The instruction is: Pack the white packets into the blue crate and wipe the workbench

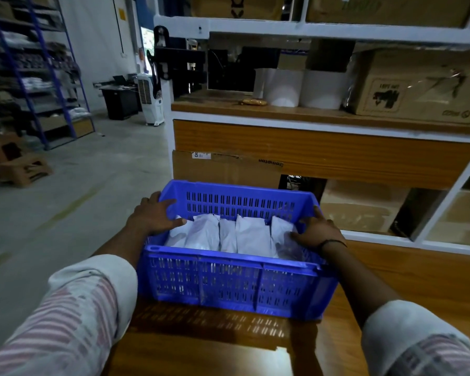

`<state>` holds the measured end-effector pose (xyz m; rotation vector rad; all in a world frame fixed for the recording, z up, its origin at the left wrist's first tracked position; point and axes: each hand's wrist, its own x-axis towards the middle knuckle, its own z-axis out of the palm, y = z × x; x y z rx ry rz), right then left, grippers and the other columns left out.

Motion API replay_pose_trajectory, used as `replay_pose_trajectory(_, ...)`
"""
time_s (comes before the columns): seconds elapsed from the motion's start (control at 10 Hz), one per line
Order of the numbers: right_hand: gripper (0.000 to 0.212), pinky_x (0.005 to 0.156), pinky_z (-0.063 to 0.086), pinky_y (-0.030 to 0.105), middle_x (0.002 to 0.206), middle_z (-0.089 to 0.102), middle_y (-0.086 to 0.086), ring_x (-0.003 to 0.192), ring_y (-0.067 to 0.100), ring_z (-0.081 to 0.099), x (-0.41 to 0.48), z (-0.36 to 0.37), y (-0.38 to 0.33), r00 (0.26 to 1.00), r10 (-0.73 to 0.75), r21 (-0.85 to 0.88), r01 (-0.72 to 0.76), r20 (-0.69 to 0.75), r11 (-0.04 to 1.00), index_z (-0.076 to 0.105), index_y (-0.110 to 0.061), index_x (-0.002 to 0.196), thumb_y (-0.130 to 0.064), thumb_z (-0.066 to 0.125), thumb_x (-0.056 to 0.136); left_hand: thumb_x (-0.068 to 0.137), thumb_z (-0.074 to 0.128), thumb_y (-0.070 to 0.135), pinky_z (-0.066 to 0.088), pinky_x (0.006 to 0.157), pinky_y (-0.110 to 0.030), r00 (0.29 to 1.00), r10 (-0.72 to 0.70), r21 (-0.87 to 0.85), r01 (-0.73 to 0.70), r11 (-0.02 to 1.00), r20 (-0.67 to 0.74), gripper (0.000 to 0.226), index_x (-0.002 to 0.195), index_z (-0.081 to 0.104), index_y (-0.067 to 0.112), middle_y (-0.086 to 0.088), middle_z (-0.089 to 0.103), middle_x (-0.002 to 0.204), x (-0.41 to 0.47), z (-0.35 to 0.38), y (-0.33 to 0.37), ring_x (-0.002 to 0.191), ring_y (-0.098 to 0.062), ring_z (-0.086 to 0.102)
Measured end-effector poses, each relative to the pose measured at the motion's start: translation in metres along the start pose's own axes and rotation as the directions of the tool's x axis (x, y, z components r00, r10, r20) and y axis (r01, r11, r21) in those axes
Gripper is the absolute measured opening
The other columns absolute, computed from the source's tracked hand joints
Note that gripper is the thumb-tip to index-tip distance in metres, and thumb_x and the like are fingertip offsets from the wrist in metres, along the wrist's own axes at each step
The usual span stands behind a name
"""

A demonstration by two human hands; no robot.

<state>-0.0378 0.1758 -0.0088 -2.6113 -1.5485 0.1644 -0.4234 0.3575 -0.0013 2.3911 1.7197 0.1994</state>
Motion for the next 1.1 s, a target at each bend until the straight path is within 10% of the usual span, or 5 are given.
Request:
replay_pose_trajectory(0.4,0.061,0.105,0.044,0.043,0.164,0.010,-0.003,0.119,0.038,0.052,0.002,-0.002,-0.006,1.000,-0.009,0.029,0.009,-0.014,1.000,0.053,-0.040,0.137,-0.066,0.060,0.083,0.080,0.063,0.079,0.031,0.115,-0.048,0.999,0.047,0.100,-0.046,0.994,-0.005,0.087,0.153,0.040,0.037,-0.005,0.022,0.165,0.018,0.003,-0.005,0.143,-0.035,0.032)
replay_pose_trajectory(0.6,0.060,0.104,0.040,0.049,0.155,0.027,0.000,0.124,0.039,0.042,0.000,-0.001,-0.004,0.997,-0.032,0.003,0.032,-0.067,0.999,0.056,-0.041,0.133,-0.070,0.055,0.081,0.077,0.051,0.087,0.003,0.124,-0.051,0.995,0.102,0.187,-0.097,0.978,-0.020,0.091,0.154,0.037,0.041,-0.005,0.017,0.169,0.003,0.000,0.002,0.155,-0.032,0.011)
replay_pose_trajectory(0.8,0.056,0.112,0.029,0.049,0.159,0.032,0.003,0.145,0.035,0.019,-0.022,-0.009,0.004,0.973,-0.071,0.111,0.097,-0.221,0.989,0.060,-0.032,0.132,-0.064,0.061,0.086,0.057,0.038,0.105,0.026,0.121,-0.054,0.989,0.137,-0.111,-0.142,0.984,-0.053,0.112,0.148,0.048,0.040,0.003,0.049,0.155,-0.038,0.000,0.045,0.145,-0.029,0.040)
replay_pose_trajectory(1.1,0.060,0.120,0.024,0.048,0.162,0.026,0.010,0.151,0.032,0.013,-0.110,0.001,0.002,0.915,-0.125,0.063,0.161,-0.384,0.985,0.048,-0.023,0.144,-0.057,0.050,0.095,0.056,0.015,0.107,0.008,0.124,-0.056,0.936,0.350,-0.094,-0.350,0.932,-0.017,0.122,0.156,0.036,0.040,-0.002,0.029,0.167,-0.114,0.019,0.101,0.155,-0.033,0.018)
